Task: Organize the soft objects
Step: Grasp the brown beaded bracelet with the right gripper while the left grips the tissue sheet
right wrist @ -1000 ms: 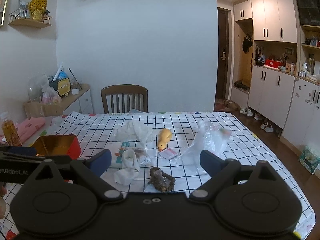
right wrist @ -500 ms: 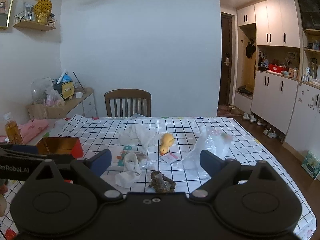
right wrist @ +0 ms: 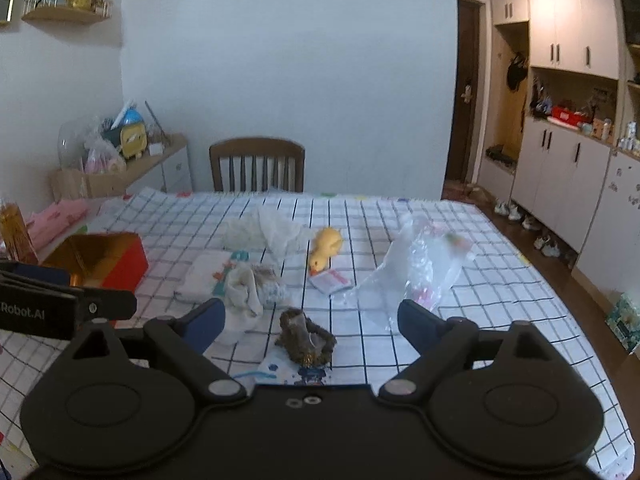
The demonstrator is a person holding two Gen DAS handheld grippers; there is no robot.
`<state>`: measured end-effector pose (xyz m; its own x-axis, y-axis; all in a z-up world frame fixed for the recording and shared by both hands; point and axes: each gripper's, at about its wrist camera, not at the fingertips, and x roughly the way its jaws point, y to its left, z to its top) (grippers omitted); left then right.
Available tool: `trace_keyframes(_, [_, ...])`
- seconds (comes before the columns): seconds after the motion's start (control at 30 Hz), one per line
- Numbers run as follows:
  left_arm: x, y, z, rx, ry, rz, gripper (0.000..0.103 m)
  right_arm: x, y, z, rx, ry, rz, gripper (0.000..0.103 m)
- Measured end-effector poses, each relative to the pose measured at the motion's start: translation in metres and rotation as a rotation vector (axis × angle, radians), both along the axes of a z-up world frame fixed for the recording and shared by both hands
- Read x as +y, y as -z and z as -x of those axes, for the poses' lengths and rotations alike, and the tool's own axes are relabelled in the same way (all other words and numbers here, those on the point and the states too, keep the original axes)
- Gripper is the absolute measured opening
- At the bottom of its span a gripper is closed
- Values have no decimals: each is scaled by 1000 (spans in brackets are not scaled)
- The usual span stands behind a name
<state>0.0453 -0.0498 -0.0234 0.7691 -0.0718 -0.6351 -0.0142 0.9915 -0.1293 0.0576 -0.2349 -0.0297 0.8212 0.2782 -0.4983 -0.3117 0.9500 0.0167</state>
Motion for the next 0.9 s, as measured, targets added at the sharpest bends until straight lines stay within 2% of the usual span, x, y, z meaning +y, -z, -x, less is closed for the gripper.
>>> trace_keyframes(0.3, [5, 40, -37, 113, -81, -30, 103, -1, 29, -46, 96, -78, 60, 81])
trace_keyframes(0.43, [5, 56, -51, 160, -106, -41, 103, 2, 44, -68, 164, -114, 82, 74])
trace_keyframes(0.63, [4, 71, -64, 194, -132, -51, 102, 14, 62, -90, 225, -217, 99, 61])
trace_keyframes(0.73, [4, 78, -71, 212, -149, -40, 102, 23, 70, -101, 268, -277, 115, 50])
trace_keyframes(0.83, [5, 84, -76, 224, -165, -38, 102, 33, 78, -111, 282, -309, 147, 44])
trace_keyframes(0.9, [6, 88, -78, 237, -174, -39, 97, 37, 82, -118, 298, -328, 154, 40])
